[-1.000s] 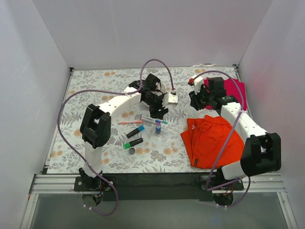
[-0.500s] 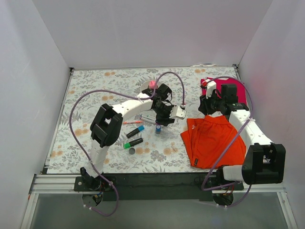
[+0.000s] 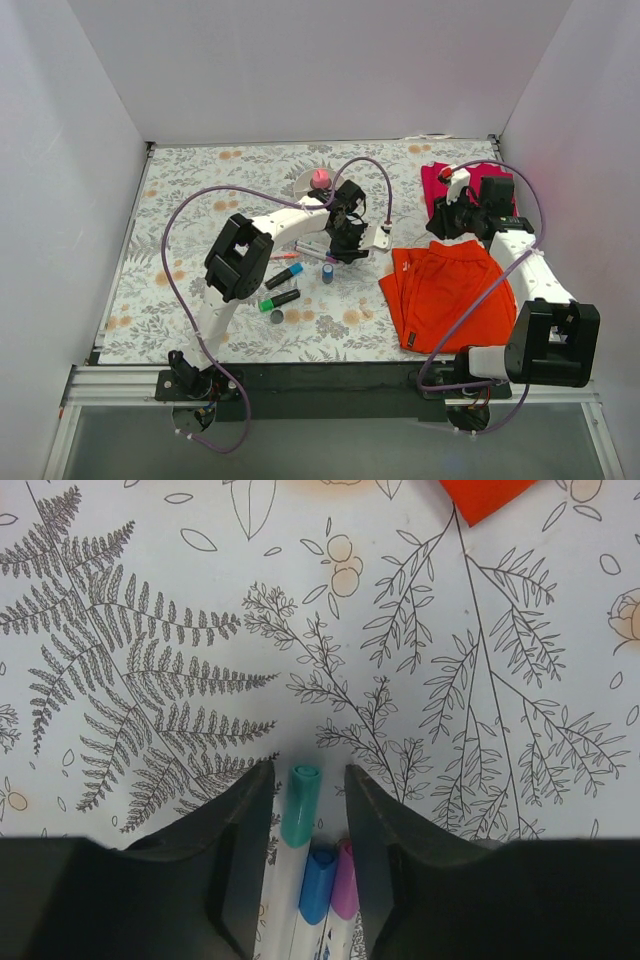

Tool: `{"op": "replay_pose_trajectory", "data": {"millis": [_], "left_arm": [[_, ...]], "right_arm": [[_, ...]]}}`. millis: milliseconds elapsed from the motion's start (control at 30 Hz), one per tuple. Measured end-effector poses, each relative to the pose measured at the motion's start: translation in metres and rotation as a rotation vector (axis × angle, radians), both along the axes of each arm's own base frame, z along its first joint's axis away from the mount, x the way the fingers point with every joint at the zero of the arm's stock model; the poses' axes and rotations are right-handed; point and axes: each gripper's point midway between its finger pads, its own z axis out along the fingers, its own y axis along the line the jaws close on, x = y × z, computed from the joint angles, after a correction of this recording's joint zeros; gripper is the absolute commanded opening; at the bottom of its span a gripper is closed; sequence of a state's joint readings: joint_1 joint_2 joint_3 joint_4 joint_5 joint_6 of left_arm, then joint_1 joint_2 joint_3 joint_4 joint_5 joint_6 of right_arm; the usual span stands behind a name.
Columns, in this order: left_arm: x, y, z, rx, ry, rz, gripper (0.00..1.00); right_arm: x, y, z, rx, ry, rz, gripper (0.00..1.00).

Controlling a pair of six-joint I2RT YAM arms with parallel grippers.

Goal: Sort the stationery into containers
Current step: Pick up the pen from the center of the board, then place the pen in the storage box.

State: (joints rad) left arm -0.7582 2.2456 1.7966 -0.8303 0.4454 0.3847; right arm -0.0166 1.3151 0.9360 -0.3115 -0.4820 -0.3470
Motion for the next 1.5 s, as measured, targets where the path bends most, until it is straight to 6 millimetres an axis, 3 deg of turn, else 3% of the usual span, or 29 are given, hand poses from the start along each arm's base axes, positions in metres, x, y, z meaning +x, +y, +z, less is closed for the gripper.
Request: {"op": "replay_pose_trajectory", "data": {"millis": [167,333,467,567,867,1000,1100,1233,1333,1433,1500], "left_arm": [[-0.001,0.001,-0.001,0.006,0.004,-0.002,0.21],[-0.001,0.003,0.000,0.016,0.004,-0.001,0.00],[0.005,0.000,0.004,0.022,0.005,0.015,0.00],[0.018,-0.008,0.022,-0.016,-0.019,0.041,0.00],[0.060,-0.041,0.109,-0.275,-0.115,0.159,0.00],[0.077,-0.043,0.160,-0.446,-0.073,0.271,0.00],[0.100,-0.029,0.219,-0.630,-0.035,0.395,0.00],[0.126,0.022,0.300,-0.877,-0.034,0.538,0.00],[0.132,0.054,0.353,-1.031,-0.057,0.581,0.00],[0.120,0.061,0.382,-1.151,-0.039,0.568,0.00],[0.113,0.064,0.381,-1.221,-0.006,0.559,0.00]], "right_arm": [[0.000,-0.003,-0.001,0.003,0.003,-0.008,0.36],[-0.001,-0.002,-0.001,0.011,0.005,-0.004,0.34],[-0.001,-0.002,-0.001,0.010,0.006,-0.005,0.33],[0.000,-0.003,0.001,0.004,0.004,-0.009,0.33],[0.011,-0.008,0.016,-0.019,-0.021,-0.031,0.33],[0.014,-0.012,0.016,-0.036,-0.008,-0.047,0.32],[0.015,-0.015,0.019,-0.054,-0.004,-0.053,0.32],[0.022,-0.019,0.026,-0.076,-0.013,-0.062,0.32],[0.025,-0.021,0.026,-0.082,-0.008,-0.069,0.32],[0.027,-0.023,0.019,-0.093,0.010,-0.079,0.32],[0.026,-0.025,0.014,-0.101,0.027,-0.086,0.32]]}}
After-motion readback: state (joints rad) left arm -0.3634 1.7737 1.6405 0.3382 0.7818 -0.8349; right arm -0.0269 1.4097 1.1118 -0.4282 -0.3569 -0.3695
